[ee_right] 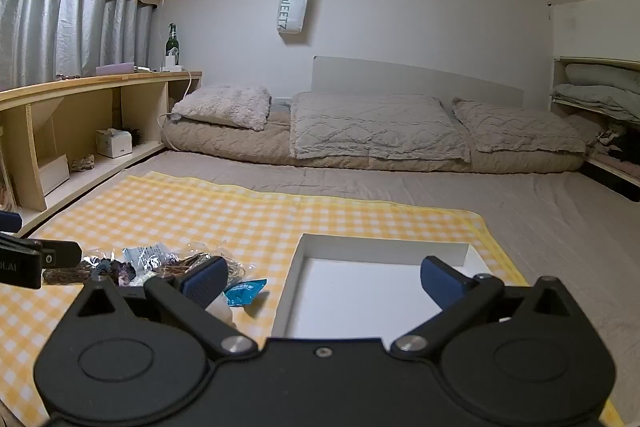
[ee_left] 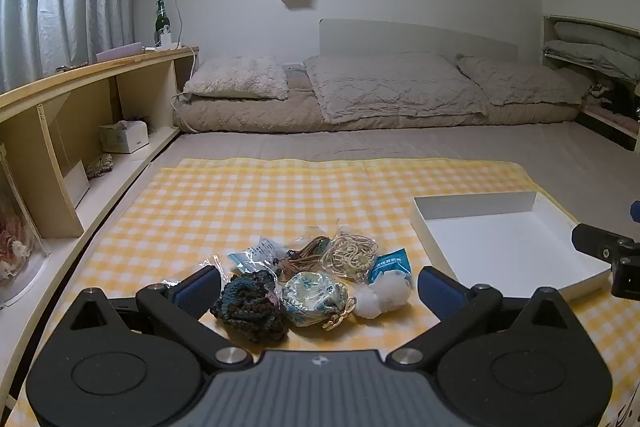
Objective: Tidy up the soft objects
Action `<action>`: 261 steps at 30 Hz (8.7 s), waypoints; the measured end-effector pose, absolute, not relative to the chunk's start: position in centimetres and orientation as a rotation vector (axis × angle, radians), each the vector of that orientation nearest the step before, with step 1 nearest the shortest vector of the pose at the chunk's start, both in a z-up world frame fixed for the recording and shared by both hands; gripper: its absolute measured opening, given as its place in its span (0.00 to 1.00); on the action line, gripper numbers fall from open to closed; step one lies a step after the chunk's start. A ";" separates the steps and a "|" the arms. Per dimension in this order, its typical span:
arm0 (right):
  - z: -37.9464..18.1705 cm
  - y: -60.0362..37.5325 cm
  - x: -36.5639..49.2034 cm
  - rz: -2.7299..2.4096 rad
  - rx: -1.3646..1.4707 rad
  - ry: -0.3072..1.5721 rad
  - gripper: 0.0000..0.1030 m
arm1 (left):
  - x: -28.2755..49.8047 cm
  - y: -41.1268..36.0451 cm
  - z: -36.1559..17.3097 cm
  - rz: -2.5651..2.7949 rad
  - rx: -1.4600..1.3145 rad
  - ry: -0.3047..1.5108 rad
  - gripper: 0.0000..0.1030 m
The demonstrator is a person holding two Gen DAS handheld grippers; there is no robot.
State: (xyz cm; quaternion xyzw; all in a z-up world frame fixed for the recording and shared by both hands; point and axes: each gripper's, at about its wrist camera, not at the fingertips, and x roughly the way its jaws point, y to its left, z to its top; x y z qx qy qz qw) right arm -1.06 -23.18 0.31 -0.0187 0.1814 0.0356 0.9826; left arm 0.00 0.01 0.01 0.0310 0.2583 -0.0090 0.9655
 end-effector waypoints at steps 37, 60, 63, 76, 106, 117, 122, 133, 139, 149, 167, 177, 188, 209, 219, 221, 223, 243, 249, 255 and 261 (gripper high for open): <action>0.4 -22.9 -0.7 0.069 -0.045 0.376 1.00 | 0.0 0.0 0.0 -0.021 0.061 0.527 1.00; -0.1 -23.0 -1.0 0.071 -0.047 0.381 1.00 | 0.0 0.1 0.0 -0.022 0.059 0.529 1.00; -0.1 -23.0 -1.1 0.070 -0.046 0.381 1.00 | 0.0 0.1 0.0 -0.022 0.059 0.529 1.00; -0.1 -22.9 -0.9 0.071 -0.048 0.384 1.00 | 0.0 0.1 0.0 -0.022 0.057 0.530 1.00; 0.4 -22.0 -0.7 0.081 -0.046 0.329 1.00 | -0.3 2.0 1.6 0.027 0.022 0.407 1.00; 5.3 -21.6 2.0 0.144 -0.070 0.235 1.00 | 2.2 3.9 5.1 0.147 0.136 0.333 1.00; 7.3 -20.5 4.1 0.205 -0.101 0.203 1.00 | 4.8 5.1 6.1 0.180 0.088 0.351 1.00; 6.4 -18.1 11.3 0.408 -0.032 0.333 1.00 | 9.6 7.4 1.2 0.139 -0.065 0.571 1.00; 2.7 -17.6 14.1 0.505 -0.008 0.513 0.99 | 11.8 9.2 -2.3 0.152 -0.155 0.730 1.00; -2.8 -14.5 18.3 0.607 -0.024 0.749 0.83 | 14.7 11.4 -6.2 0.168 -0.352 0.929 1.00; -9.9 -7.3 21.2 0.771 -0.077 0.976 0.82 | 18.2 11.7 -9.9 0.167 -0.395 1.104 0.90; -11.5 -6.8 21.5 0.783 -0.073 1.043 0.61 | 18.5 12.1 -10.9 0.164 -0.401 1.153 0.56; -9.4 -7.5 20.1 0.785 -0.134 0.984 0.41 | 16.8 11.2 -9.5 0.126 -0.319 1.107 0.49; -1.9 -15.8 18.2 0.597 0.000 0.740 0.41 | 14.8 6.3 -2.2 0.039 -0.311 0.871 0.49; -1.1 -23.0 17.3 0.434 0.028 0.710 0.41 | 16.1 0.6 -2.2 -0.089 -0.270 0.868 0.49; -1.2 -24.4 17.2 0.397 0.032 0.717 0.41 | 16.4 -0.9 -2.3 -0.124 -0.258 0.875 0.49; -1.2 -25.6 17.0 0.367 0.036 0.725 0.41 | 16.6 -2.3 -2.5 -0.151 -0.244 0.880 0.49; -4.0 -32.9 16.2 0.213 0.069 0.866 0.42 | 19.2 -12.6 -7.4 -0.377 -0.234 1.011 0.51; -4.7 -33.7 16.4 0.198 0.064 0.903 0.42 | 19.7 -13.2 -8.7 -0.352 -0.182 1.044 0.68; -4.9 -33.7 16.5 0.198 0.063 0.918 0.43 | 19.3 -13.2 -8.0 -0.346 -0.105 1.020 0.80; -5.4 -33.6 16.5 0.181 0.046 0.938 0.53 | 19.1 -13.2 -8.1 -0.332 -0.042 1.027 0.89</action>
